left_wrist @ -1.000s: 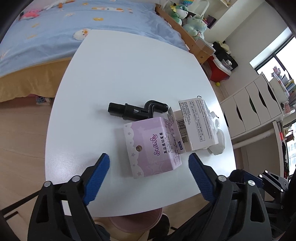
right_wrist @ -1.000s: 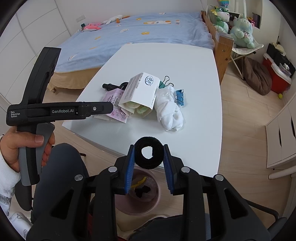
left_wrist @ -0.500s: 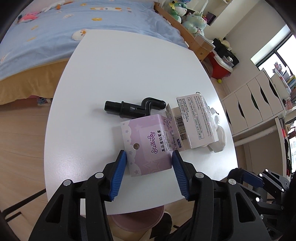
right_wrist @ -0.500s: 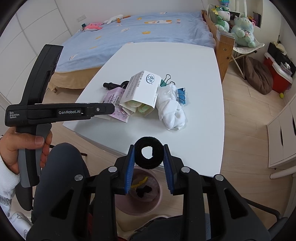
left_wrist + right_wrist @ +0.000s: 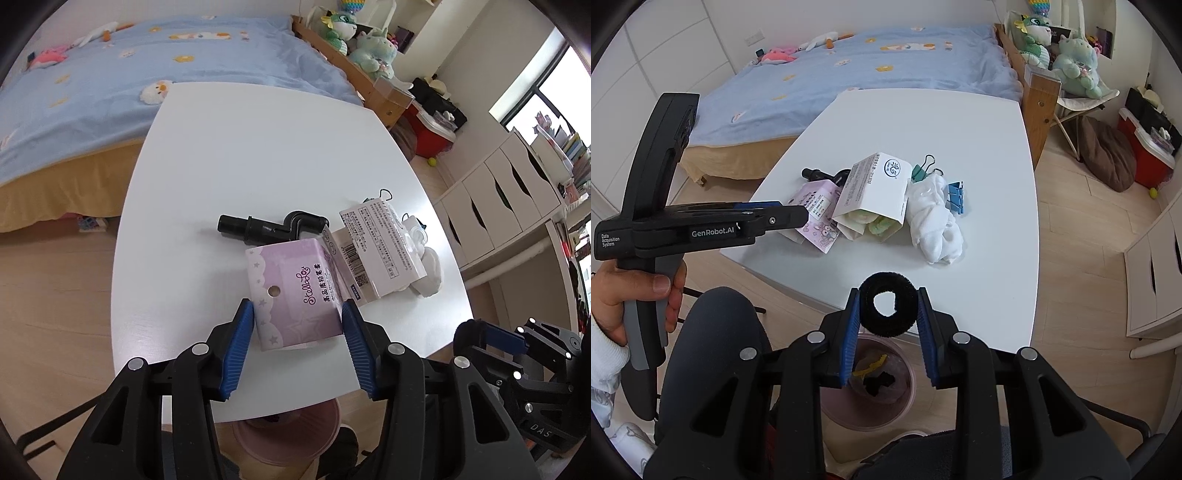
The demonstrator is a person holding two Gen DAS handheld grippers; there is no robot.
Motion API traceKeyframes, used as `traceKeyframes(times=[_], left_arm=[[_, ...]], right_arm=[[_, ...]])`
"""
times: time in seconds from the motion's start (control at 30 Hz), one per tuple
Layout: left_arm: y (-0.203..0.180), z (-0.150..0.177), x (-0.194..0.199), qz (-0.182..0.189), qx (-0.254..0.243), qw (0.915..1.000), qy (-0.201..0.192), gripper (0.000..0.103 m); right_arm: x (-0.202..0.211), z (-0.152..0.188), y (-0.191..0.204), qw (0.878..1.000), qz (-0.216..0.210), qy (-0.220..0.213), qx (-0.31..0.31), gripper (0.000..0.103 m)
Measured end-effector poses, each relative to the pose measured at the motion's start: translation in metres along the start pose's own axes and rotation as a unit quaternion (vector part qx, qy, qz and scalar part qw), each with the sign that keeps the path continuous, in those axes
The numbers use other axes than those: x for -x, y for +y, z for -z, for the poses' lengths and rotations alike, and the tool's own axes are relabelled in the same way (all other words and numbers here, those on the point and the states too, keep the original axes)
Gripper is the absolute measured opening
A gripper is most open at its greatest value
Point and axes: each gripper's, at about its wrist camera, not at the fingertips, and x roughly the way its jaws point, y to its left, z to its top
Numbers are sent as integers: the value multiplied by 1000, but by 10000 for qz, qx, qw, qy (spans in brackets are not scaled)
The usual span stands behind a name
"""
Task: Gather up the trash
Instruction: 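Grasp the pink tissue packet with the left tool while the right tool holds the hair tie, then carry the pink tissue packet to the wastebasket and open the left tool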
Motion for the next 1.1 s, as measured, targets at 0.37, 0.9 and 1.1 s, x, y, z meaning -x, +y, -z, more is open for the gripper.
traceKeyframes(times=[0.37,0.9,1.1], left_arm=[[-1,-1,17,-3,-271,9995,-153,48],[-11,6,47,21,-665,9968,-436,47],[-19,15,63,63,-892,9943,-586,47]], right_arm=[[7,-3,8,9999,-26,-69,85,30],[20,-5,13,9997,-69,-201,138,30],[29,-4,17,9994,-83,-291,186,30]])
